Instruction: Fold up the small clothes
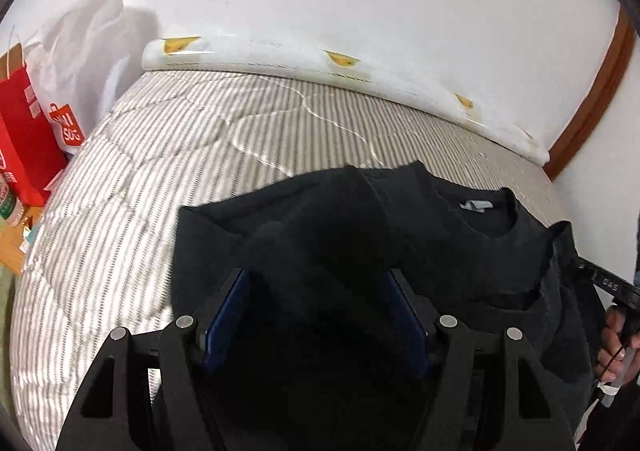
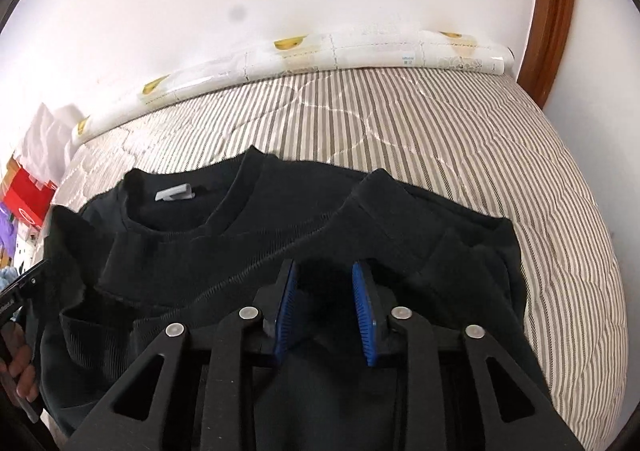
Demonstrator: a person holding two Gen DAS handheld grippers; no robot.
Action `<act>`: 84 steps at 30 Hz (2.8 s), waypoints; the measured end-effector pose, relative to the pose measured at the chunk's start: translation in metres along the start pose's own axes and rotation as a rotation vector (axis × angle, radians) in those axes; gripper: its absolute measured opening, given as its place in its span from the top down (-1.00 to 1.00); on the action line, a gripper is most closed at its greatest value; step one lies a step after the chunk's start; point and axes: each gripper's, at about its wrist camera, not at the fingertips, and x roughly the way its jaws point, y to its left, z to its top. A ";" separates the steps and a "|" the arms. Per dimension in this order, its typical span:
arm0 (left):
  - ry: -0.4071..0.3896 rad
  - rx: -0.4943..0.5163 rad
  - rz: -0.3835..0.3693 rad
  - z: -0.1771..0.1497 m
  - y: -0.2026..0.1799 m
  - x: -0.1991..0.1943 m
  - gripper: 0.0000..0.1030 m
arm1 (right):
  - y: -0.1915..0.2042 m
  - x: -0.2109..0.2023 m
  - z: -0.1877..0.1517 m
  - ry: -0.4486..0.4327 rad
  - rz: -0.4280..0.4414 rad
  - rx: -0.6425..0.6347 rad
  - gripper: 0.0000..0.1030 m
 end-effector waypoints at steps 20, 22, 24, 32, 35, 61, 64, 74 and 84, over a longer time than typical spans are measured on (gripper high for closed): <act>0.040 0.199 0.092 0.037 -0.021 0.046 0.41 | -0.037 0.016 0.009 -0.003 -0.046 -0.087 -0.03; 0.025 0.162 0.055 0.039 -0.013 0.040 0.66 | -0.031 0.021 0.012 -0.005 -0.066 -0.113 0.32; 0.001 0.126 0.027 0.039 -0.005 0.031 0.77 | -0.026 0.019 0.012 -0.020 -0.062 -0.148 0.63; -0.053 0.001 -0.007 0.038 0.035 0.011 0.79 | -0.073 -0.014 0.020 -0.161 -0.029 0.008 0.69; -0.039 0.005 0.015 0.036 0.031 0.020 0.78 | -0.077 0.011 0.015 -0.110 -0.061 0.007 0.69; 0.005 0.047 0.048 0.030 0.031 0.018 0.15 | 0.072 0.037 0.003 0.015 0.137 -0.384 0.07; 0.007 0.033 0.022 0.029 0.035 0.020 0.07 | 0.081 0.047 0.004 0.031 0.131 -0.415 -0.04; 0.004 -0.008 -0.046 0.025 0.043 0.021 0.03 | 0.084 0.055 0.005 0.088 0.167 -0.497 0.10; -0.034 -0.042 -0.092 0.025 0.047 0.011 0.02 | 0.091 0.033 0.001 -0.050 0.138 -0.545 0.91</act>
